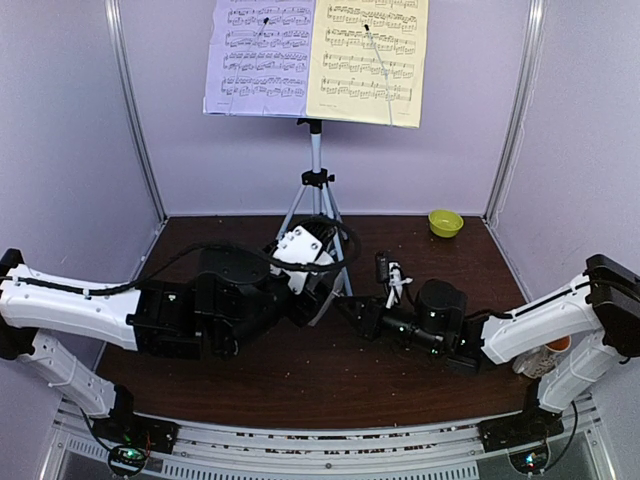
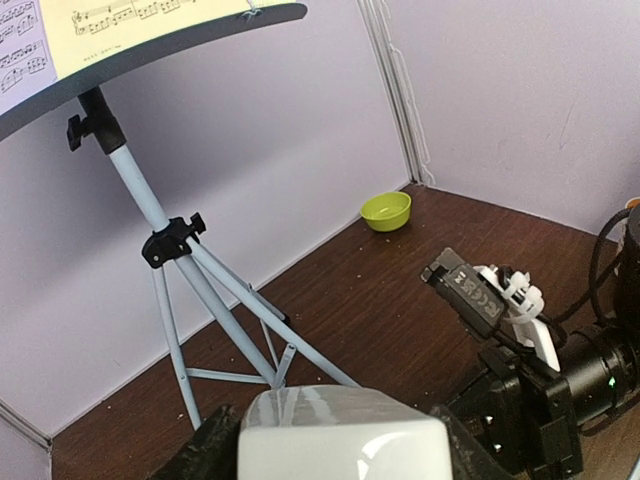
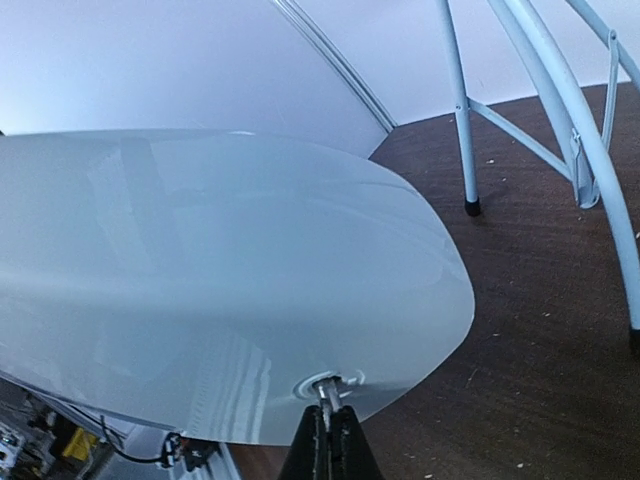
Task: Set up the instrument practice props
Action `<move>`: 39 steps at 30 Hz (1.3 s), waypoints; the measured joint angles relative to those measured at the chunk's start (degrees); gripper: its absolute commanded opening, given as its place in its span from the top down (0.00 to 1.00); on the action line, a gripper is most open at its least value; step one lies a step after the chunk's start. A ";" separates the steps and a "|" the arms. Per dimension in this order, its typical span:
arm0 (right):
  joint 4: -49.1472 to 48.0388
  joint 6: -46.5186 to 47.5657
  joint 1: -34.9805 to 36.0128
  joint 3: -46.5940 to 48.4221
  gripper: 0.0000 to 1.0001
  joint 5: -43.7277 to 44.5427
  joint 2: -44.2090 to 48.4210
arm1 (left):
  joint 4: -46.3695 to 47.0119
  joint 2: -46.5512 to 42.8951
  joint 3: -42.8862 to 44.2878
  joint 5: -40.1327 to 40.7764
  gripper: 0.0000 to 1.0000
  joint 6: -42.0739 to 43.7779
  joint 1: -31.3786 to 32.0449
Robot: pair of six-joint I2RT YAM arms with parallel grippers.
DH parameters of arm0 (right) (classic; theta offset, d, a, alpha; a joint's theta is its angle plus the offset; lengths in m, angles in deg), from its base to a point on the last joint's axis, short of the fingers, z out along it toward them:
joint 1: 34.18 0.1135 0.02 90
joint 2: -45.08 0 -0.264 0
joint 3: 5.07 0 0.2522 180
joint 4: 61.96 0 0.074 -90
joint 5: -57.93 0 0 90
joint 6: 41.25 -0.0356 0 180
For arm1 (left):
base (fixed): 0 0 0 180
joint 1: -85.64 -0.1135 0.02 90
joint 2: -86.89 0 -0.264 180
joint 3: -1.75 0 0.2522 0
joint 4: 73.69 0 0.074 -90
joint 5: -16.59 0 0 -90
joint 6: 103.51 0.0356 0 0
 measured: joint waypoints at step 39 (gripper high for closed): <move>-3.89 -17.75 -1.55 -8.15 0.24 -0.26 9.31 | -4.72 4.92 -2.03 -2.03 1.00 -16.76 -5.81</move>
